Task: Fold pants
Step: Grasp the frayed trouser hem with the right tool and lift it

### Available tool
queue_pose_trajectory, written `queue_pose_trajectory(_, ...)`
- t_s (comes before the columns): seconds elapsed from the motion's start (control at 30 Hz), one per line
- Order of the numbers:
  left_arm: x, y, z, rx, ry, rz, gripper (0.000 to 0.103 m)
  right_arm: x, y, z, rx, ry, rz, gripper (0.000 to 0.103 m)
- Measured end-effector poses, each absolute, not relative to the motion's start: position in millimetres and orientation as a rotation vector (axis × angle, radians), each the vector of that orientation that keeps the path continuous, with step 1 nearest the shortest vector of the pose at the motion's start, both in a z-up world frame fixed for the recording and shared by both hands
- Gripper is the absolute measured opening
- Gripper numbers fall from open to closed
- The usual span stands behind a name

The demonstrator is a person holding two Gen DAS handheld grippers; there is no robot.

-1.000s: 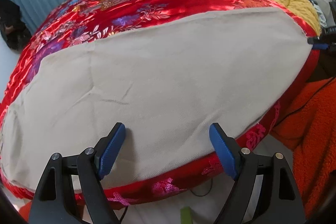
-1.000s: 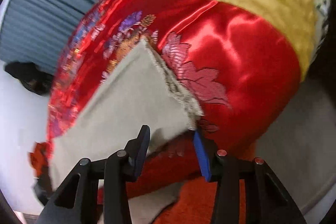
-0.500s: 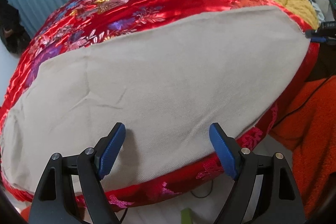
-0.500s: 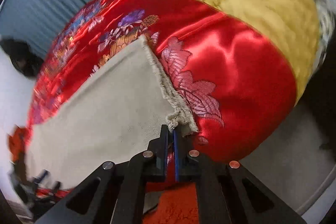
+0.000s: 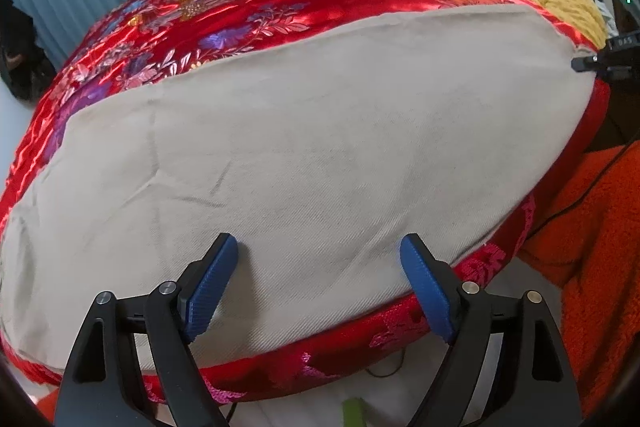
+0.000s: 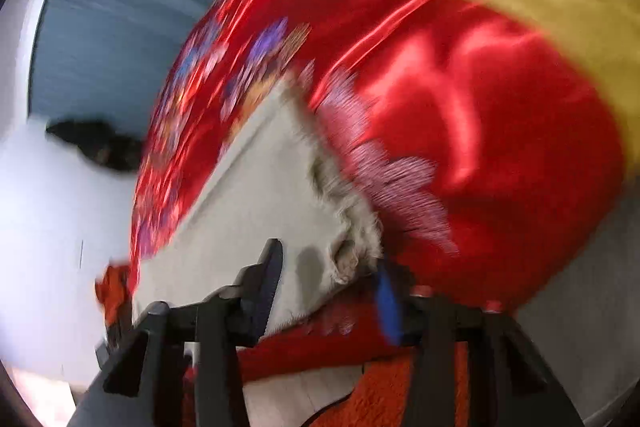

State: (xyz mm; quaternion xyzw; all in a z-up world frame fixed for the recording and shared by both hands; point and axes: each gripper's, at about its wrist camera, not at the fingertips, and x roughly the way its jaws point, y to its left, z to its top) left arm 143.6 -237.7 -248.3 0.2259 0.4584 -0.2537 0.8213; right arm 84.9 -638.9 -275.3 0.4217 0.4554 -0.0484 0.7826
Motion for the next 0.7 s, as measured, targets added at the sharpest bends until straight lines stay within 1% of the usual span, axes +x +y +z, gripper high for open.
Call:
queue_pose_trajectory(0.07, 145, -240, -253, 0.482, 0.978, -0.535, 0.089, 88, -633, -267, 0.851, 0.990, -0.120, 0.007)
queue_pose_trajectory(0.13, 147, -243, -256, 0.488, 0.982, -0.528, 0.092, 86, -628, -254, 0.840, 0.952, -0.127, 0.007)
queue_pose_trajectory(0.23, 150, -242, -249, 0.477, 1.014, -0.541, 0.092, 80, -619, -227, 0.835, 0.875, -0.112, 0.007)
queue_pose_trajectory(0.3, 156, -226, -231, 0.386, 1.050, -0.554, 0.091, 83, -609, -202, 0.815, 0.823, -0.085, 0.007)
queue_pose_trajectory(0.4, 168, -183, -199, 0.222, 1.037, -0.508, 0.091, 89, -584, -155, 0.757, 0.747, -0.016, 0.007)
queue_pose_trajectory(0.47, 178, -140, -178, 0.125, 1.002, -0.425, 0.091, 98, -561, -123, 0.709, 0.704, 0.043, 0.007)
queue_pose_trajectory(0.53, 184, -104, -168, 0.065, 0.970, -0.345, 0.091, 111, -531, -95, 0.654, 0.669, 0.110, 0.007)
queue_pose_trajectory(0.6, 188, -61, -166, -0.001, 0.943, -0.242, 0.091, 127, -496, -67, 0.603, 0.639, 0.189, 0.007)
queue_pose_trajectory(0.7, 190, -4, -178, -0.104, 0.965, -0.115, 0.091, 150, -437, -36, 0.541, 0.613, 0.312, 0.007)
